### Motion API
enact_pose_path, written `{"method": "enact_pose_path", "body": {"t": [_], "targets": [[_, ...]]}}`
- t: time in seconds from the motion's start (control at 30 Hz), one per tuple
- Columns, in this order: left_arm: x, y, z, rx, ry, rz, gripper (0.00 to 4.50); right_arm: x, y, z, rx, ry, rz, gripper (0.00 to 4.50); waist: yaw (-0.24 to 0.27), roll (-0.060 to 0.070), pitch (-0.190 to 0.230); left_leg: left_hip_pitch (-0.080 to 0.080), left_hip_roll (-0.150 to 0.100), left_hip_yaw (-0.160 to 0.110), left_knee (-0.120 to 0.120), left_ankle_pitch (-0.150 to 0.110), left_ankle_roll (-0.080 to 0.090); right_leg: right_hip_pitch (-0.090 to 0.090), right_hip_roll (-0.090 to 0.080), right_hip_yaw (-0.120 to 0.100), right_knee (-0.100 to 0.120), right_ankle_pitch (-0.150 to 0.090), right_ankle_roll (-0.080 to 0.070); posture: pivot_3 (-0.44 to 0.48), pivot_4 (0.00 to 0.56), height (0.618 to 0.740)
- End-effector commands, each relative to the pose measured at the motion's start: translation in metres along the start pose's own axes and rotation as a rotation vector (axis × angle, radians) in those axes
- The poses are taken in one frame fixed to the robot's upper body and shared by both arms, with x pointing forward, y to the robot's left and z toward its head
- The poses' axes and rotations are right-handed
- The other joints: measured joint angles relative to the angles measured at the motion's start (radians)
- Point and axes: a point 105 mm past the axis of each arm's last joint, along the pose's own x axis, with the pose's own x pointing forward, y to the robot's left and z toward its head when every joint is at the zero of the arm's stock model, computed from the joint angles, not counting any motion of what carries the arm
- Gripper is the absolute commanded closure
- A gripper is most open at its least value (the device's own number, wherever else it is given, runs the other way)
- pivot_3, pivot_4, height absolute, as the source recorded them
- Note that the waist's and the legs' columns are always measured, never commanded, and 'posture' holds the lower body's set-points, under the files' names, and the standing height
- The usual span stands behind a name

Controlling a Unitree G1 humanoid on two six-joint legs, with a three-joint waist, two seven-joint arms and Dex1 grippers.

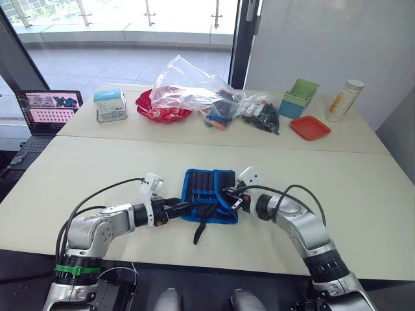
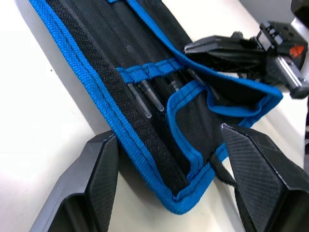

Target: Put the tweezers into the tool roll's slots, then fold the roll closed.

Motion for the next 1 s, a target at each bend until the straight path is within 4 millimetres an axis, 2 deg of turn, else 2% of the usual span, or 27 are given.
{"method": "enact_pose_path", "body": {"t": [0.03, 0.1, 0.33, 0.4, 0.6, 0.77, 1.0], "targets": [[0.000, 0.006, -0.006, -0.074, 0.011, 0.023, 1.56, 0.003, 0.008, -0.023, 0.046, 0.085, 0.020, 4.50, -0.001, 0.000, 0.000, 0.000, 0.000, 0.000, 0.000, 0.000, 0.000, 0.000, 0.000, 0.000, 0.000, 0.000, 0.000, 0.000, 0.150, 0.717], [-0.001, 0.007, 0.000, -0.084, -0.013, 0.024, 2.08, 0.004, 0.008, -0.023, 0.047, 0.085, 0.019, 4.50, -0.001, 0.000, 0.000, 0.000, 0.000, 0.000, 0.000, 0.000, 0.000, 0.000, 0.000, 0.000, 0.000, 0.000, 0.000, 0.000, 0.150, 0.717], [-0.002, 0.008, 0.004, -0.095, -0.029, 0.033, 4.43, 0.005, 0.009, -0.023, 0.049, 0.087, 0.022, 4.50, -0.003, -0.001, 0.001, -0.003, 0.000, 0.000, -0.001, 0.000, 0.000, -0.003, 0.000, 0.000, 0.000, 0.000, 0.000, 0.000, 0.150, 0.717], [-0.003, 0.009, 0.005, -0.091, -0.033, 0.039, 4.47, 0.005, 0.009, -0.024, 0.050, 0.088, 0.023, 4.50, -0.003, -0.001, 0.001, -0.004, 0.000, 0.000, -0.001, 0.000, 0.000, -0.003, 0.000, 0.000, 0.000, 0.000, 0.000, 0.000, 0.150, 0.717], [-0.011, 0.015, 0.028, -0.031, -0.073, 0.060, 4.47, 0.007, 0.016, -0.024, 0.045, 0.087, 0.038, 4.50, -0.004, -0.002, 0.001, -0.004, 0.001, 0.000, -0.001, 0.000, 0.000, -0.004, 0.001, 0.000, -0.001, 0.000, 0.000, 0.000, 0.150, 0.717], [-0.010, -0.006, 0.050, 0.090, -0.065, -0.026, 4.47, 0.009, 0.021, -0.028, 0.048, 0.101, 0.038, 4.50, -0.007, -0.002, 0.002, -0.009, 0.001, -0.001, -0.001, 0.000, 0.000, -0.009, 0.001, -0.001, -0.001, 0.000, 0.000, 0.000, 0.150, 0.717], [0.014, -0.031, 0.055, 0.152, -0.013, -0.148, 4.47, 0.011, 0.033, -0.027, 0.041, 0.103, 0.064, 4.50, -0.011, -0.003, 0.002, -0.009, 0.001, -0.001, -0.001, 0.000, 0.000, -0.009, 0.001, -0.001, -0.001, 0.000, 0.000, 0.000, 0.150, 0.717]]}}
